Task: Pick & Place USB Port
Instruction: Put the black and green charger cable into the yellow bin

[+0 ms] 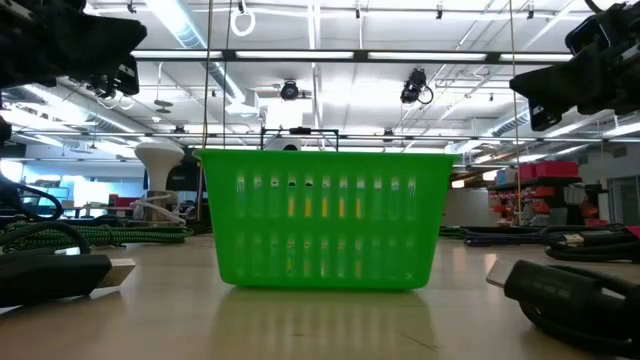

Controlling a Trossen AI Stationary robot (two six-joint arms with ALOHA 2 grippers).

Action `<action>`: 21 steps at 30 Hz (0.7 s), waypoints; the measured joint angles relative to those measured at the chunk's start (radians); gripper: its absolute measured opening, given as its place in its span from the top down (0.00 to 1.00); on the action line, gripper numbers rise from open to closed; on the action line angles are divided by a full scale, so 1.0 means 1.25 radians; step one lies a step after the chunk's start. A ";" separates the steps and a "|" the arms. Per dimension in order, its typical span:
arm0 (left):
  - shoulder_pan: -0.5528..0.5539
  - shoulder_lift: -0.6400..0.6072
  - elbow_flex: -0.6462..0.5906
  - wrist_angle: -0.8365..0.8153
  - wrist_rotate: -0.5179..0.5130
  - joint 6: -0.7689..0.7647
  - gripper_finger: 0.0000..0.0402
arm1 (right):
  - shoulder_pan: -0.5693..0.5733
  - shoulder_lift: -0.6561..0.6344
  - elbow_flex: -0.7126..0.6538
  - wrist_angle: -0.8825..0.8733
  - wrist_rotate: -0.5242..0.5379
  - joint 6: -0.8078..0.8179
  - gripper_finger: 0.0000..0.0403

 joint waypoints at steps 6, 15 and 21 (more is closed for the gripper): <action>0.001 0.001 0.000 0.000 -0.084 -0.045 0.90 | -0.001 0.000 0.000 0.060 0.007 -0.066 0.91; 0.001 0.001 0.000 -0.032 -0.275 0.002 0.90 | -0.001 0.000 0.000 0.348 0.049 -0.001 0.91; 0.001 0.001 0.000 -0.108 -0.267 -0.032 0.90 | -0.001 0.000 0.001 0.426 0.333 -0.049 0.91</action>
